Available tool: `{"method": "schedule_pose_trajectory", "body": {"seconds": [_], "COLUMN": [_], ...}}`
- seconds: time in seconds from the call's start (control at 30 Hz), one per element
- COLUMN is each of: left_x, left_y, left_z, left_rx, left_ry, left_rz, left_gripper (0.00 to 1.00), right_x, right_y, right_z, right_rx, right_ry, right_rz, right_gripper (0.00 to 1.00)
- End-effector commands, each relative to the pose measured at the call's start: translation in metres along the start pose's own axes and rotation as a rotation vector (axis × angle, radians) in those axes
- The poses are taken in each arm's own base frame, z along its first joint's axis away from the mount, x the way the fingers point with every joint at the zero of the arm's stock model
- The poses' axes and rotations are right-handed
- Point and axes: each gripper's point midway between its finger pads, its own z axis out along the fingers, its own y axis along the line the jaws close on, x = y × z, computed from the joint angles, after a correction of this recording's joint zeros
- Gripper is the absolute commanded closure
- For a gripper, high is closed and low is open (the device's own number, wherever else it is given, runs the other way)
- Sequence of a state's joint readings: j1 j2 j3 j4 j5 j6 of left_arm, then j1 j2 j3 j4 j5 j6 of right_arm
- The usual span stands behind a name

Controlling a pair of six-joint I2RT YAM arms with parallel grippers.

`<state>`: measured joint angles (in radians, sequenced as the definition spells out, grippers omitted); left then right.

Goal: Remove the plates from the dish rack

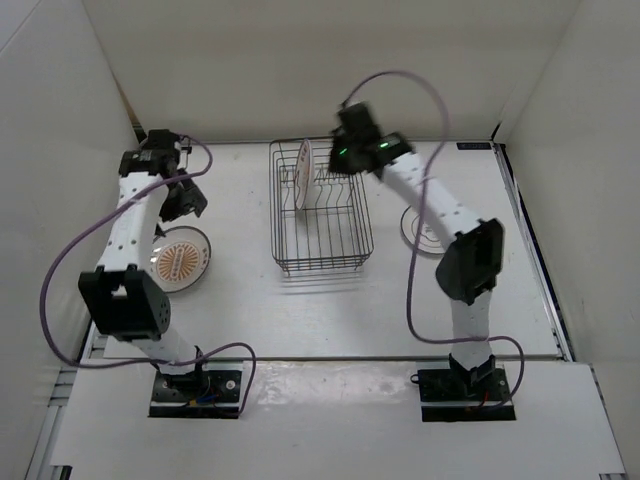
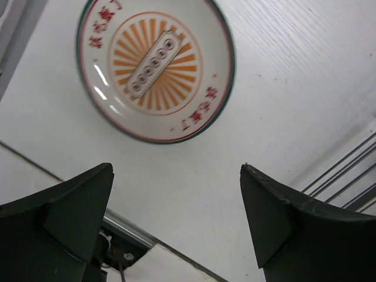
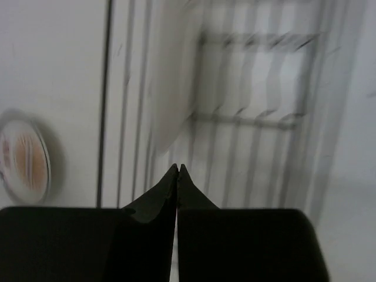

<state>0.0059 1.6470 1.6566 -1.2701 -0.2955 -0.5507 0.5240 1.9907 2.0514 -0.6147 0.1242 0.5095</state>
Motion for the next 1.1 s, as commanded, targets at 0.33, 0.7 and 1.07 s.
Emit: {"method": "schedule_pose_trajectory", "body": {"seconds": [0.33,0.7,1.07], "left_x": [0.075,0.118,0.126], "left_y": [-0.01,-0.017,0.002], "left_z": [-0.078,-0.129,-0.161], "left_rx": [0.221,0.437,0.617], "left_ry": [0.095,0.011,-0.093], "left_rz": [-0.146,0.198,0.283], "left_gripper": [0.0,0.0,0.0], "right_x": [-0.03,-0.024,-0.009], "right_y": [0.096,0.101,0.085], "right_z": [-0.025,0.007,0.042], "right_rx": [-0.211,-0.219,-0.12], "right_ry": [-0.093,-0.114,-0.12], "right_rz": [-0.119,-0.113,-0.171], "right_gripper": [0.87,0.46,0.48]}}
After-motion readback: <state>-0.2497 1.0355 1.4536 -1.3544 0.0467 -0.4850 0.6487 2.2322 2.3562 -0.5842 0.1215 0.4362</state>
